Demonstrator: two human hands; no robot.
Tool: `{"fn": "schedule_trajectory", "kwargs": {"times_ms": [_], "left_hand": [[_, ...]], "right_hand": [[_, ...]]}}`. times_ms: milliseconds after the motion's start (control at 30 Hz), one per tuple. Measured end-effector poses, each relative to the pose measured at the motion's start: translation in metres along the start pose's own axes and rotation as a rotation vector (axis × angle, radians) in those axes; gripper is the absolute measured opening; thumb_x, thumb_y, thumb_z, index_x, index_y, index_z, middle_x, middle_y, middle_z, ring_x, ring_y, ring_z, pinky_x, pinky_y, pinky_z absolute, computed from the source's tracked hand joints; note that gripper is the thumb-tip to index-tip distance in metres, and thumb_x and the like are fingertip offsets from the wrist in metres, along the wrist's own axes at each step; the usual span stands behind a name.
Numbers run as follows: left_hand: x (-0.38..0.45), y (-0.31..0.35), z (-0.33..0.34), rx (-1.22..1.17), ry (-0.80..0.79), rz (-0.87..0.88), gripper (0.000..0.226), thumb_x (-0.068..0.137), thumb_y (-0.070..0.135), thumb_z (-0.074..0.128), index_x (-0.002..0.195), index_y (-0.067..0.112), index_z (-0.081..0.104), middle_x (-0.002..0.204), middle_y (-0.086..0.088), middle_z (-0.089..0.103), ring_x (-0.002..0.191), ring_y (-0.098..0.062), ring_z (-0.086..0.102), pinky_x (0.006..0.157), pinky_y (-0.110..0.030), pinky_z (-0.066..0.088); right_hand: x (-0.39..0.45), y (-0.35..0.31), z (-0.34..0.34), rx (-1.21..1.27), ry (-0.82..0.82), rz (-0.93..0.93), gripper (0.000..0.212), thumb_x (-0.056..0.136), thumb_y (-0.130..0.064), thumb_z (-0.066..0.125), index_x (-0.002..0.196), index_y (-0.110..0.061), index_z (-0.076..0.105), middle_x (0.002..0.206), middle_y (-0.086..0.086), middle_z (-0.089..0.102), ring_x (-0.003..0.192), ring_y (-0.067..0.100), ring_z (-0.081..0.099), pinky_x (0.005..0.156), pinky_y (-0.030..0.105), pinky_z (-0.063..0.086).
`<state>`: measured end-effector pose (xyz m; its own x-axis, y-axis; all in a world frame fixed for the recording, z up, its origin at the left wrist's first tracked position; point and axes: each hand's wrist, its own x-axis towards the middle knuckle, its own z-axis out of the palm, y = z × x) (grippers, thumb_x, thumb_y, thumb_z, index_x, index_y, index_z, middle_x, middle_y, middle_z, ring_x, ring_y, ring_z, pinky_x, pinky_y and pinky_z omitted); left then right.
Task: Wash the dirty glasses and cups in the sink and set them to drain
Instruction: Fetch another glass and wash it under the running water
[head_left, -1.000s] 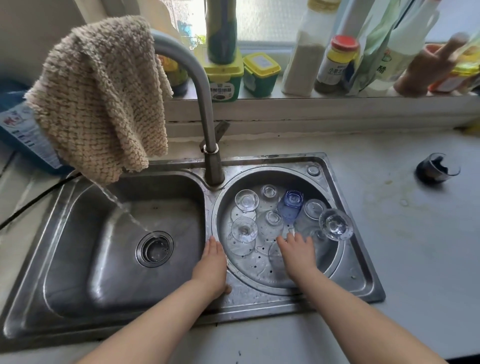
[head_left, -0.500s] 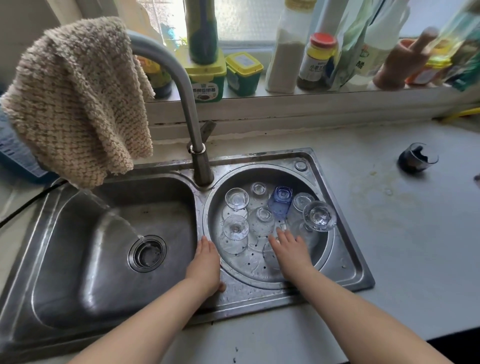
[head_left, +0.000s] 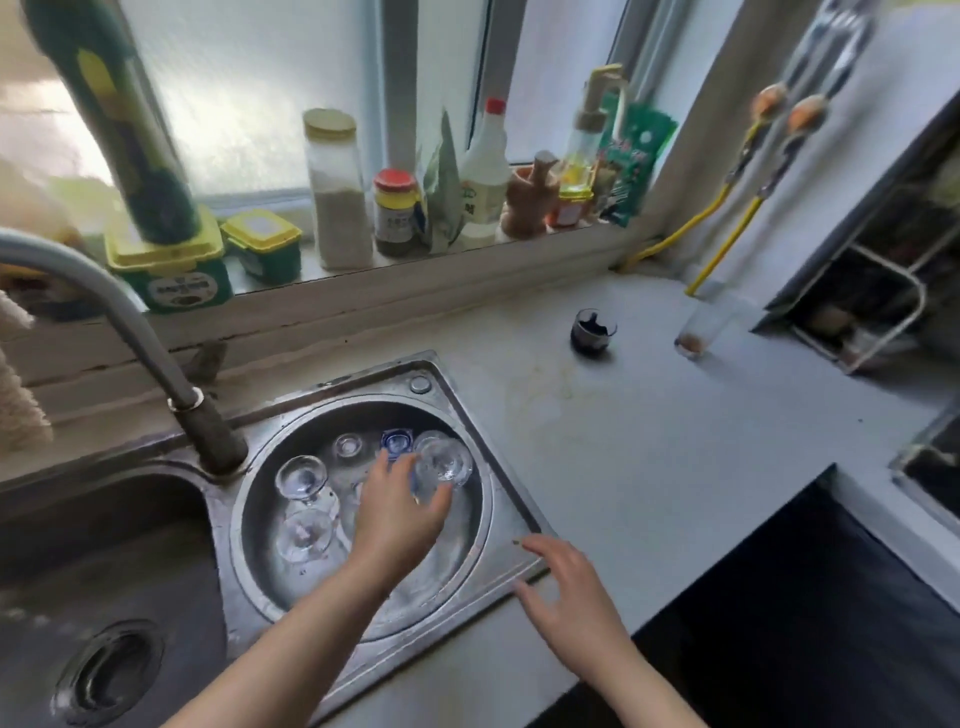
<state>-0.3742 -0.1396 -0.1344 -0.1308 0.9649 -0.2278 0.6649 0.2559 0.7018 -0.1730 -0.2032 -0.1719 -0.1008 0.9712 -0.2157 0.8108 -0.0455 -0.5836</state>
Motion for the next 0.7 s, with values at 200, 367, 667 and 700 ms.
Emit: {"fn": "schedule_trajectory", "kwargs": {"times_ms": [200,367,667,700], "left_hand": [[0.020,0.103,0.048,0.033,-0.104,0.237,0.050,0.089,0.040,0.061,0.132,0.017,0.051,0.150,-0.013,0.034,0.143,-0.022,0.025,0.115,-0.030,0.022],[0.045,0.188,0.125,0.089,-0.155,0.273,0.052,0.089,0.044,0.059,0.133,0.018,0.049,0.145,-0.005,0.040,0.135,-0.019,0.037,0.109,-0.030,0.030],[0.109,0.296,0.239,0.190,-0.132,0.186,0.063,0.088,0.042,0.061,0.141,0.016,0.039,0.147,-0.003,0.039,0.135,-0.019,0.035,0.107,-0.033,0.034],[0.117,0.300,0.243,0.207,-0.122,0.180,0.064,0.088,0.041,0.062,0.142,0.016,0.038,0.147,-0.004,0.038,0.136,-0.020,0.035,0.107,-0.034,0.034]], "right_hand": [[-0.014,0.068,-0.108,0.115,0.199,0.199,0.037,0.092,-0.036,0.057,0.127,-0.026,0.051,0.125,-0.016,0.043,0.121,0.006,0.043,0.107,0.030,0.037],[0.005,0.137,-0.191,0.177,0.294,0.185,0.036,0.092,-0.032,0.058,0.127,-0.023,0.052,0.120,-0.016,0.043,0.112,0.004,0.042,0.104,0.032,0.041],[0.094,0.252,-0.303,0.159,0.270,0.098,0.039,0.089,-0.029,0.062,0.126,-0.018,0.054,0.125,-0.006,0.051,0.121,0.013,0.048,0.103,0.033,0.041],[0.108,0.259,-0.310,0.153,0.260,0.091,0.042,0.088,-0.030,0.062,0.127,-0.017,0.053,0.128,-0.004,0.051,0.123,0.014,0.047,0.103,0.034,0.041]]}}
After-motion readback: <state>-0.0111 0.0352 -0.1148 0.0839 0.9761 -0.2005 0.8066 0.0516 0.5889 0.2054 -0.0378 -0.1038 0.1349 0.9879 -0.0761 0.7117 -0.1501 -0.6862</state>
